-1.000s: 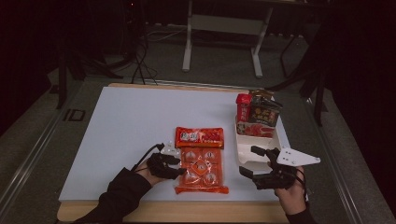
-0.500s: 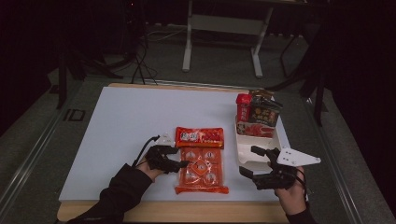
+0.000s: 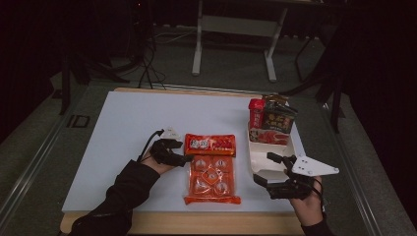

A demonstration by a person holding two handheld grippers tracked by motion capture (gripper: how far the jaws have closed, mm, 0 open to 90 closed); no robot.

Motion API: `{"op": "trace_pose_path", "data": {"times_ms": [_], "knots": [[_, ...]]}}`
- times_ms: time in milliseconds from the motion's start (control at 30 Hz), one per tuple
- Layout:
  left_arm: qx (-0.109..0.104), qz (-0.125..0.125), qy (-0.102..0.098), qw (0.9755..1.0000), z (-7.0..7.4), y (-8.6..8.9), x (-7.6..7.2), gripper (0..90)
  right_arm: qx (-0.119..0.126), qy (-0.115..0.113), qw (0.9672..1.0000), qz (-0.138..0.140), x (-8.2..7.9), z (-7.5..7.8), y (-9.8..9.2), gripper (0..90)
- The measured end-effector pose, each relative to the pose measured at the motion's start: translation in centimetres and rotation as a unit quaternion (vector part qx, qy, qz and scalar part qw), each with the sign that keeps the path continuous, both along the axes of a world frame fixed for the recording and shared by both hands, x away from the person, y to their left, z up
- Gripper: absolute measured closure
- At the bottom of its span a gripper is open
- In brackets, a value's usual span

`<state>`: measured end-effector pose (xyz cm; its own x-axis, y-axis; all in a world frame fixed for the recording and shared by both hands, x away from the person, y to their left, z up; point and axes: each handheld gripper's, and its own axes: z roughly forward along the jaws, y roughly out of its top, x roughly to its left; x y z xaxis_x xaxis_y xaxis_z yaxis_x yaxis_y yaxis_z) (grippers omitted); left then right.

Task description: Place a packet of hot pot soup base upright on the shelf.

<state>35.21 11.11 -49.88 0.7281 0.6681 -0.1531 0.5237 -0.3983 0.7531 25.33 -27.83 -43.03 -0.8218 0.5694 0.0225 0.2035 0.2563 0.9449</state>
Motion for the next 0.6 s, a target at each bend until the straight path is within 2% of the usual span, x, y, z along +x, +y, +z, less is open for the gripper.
{"op": "trace_pose_path", "data": {"times_ms": [167, 233, 267, 300, 400, 600], "knots": [[-0.002, 0.024, 0.000, 0.9997, -0.4, 0.3, 1.3, 28.7, 0.002, -0.010, 0.9999, -0.006, -0.2, 0.1, 0.2, 10.7], [-0.008, 0.038, 0.012, 0.9992, -0.7, 0.5, 2.0, 30.0, -0.003, -0.017, 0.9998, -0.009, -0.3, 0.2, 0.3, 10.7], [-0.011, 0.038, 0.018, 0.9991, -0.8, 0.6, 2.3, 30.0, -0.007, -0.020, 0.9997, -0.009, -0.4, 0.2, 0.3, 10.7], [-0.008, 0.043, 0.017, 0.9989, -1.0, 0.6, 2.6, 29.9, -0.010, -0.022, 0.9997, -0.009, -0.4, 0.1, 0.4, 10.7], [-0.005, 0.057, 0.026, 0.9980, -1.6, 0.6, 3.6, 30.0, -0.017, -0.013, 0.9997, -0.006, -0.4, -0.1, 0.7, 10.7], [-0.011, 0.061, 0.040, 0.9973, -2.4, 0.4, 5.0, 33.3, -0.031, -0.008, 0.9995, -0.002, -0.3, -0.5, 1.1, 10.8]]}}
